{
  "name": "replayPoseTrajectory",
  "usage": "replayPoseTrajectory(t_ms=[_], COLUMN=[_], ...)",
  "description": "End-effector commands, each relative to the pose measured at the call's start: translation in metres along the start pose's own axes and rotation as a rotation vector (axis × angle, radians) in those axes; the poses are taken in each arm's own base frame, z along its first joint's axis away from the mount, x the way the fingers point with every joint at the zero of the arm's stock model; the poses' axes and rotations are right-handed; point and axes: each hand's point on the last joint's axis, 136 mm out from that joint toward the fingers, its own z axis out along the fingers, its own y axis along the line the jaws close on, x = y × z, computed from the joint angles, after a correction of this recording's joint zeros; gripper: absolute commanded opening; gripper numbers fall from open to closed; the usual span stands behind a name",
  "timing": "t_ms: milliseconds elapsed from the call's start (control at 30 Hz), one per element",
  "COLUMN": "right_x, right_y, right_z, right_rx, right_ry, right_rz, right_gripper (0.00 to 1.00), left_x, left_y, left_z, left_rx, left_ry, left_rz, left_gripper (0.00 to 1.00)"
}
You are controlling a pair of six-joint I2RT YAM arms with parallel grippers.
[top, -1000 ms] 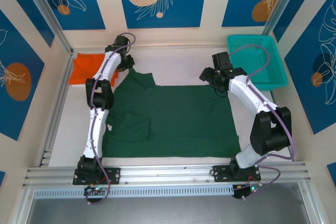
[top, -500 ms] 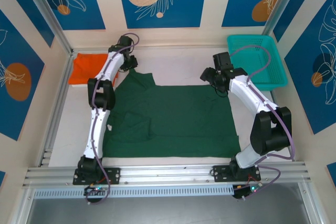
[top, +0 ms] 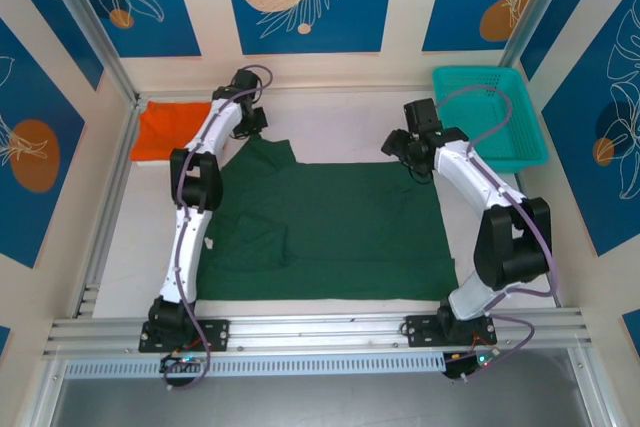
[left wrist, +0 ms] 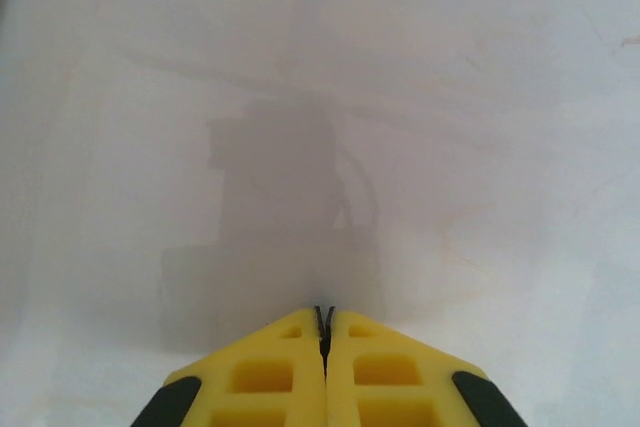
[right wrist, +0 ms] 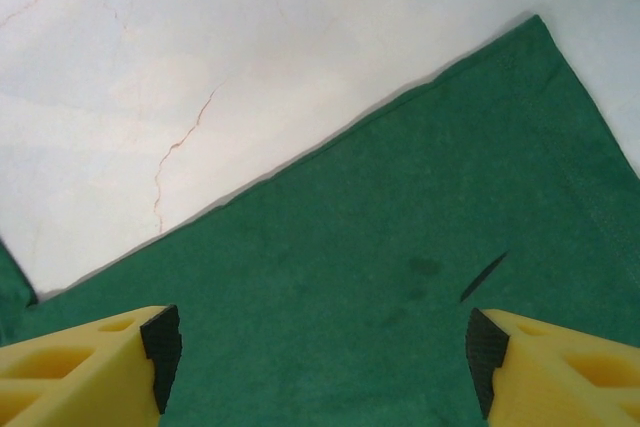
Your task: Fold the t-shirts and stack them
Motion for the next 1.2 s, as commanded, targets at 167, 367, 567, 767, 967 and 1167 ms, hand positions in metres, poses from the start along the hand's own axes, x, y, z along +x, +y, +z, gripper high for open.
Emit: replayPoseTrajectory(t_ms=[167,367,567,767,967,1167], right_x=[-0.024,-0.042,-0.043,-0.044,-0.028,-0.029], right_y=[0.001,-0.003,-0.021,-0.041,-0.061,-0.063], right_z=[0.050,0.089,0.115,0.118,0.113,0.117], right_rx=[-0.010,0.016,0.137,0.290,0.386,0.400], right_ry=[0.046,0.070,0.089,0.079,0.112,0.135], right_rz=[-0.066,-0.091,-0.056,-0.035,0.019,0.025], right_gripper=[0.66,0.61,0.61,0.60,0.63,0.62], left_x=[0.001,0.011,0.040,0.062,0.069,0.066], left_y=[-0.010,-0.005,-0.005,-0.001,0.000,-0.002], left_z=[-0.061,-0.090,-0.112,-0.134,-0.147,-0.157], left_rx=[-0.022,-0.055,-0.052,-0.025,-0.002,0.021], left_ry=[-0.020,-0.015,0.012,0.021,0.017,-0.007], left_rz=[-0.019,-0.057,-0.040,-0.026,-0.007,0.012], left_gripper=[0.00,0.00,0.00,0.00,0.00,0.00])
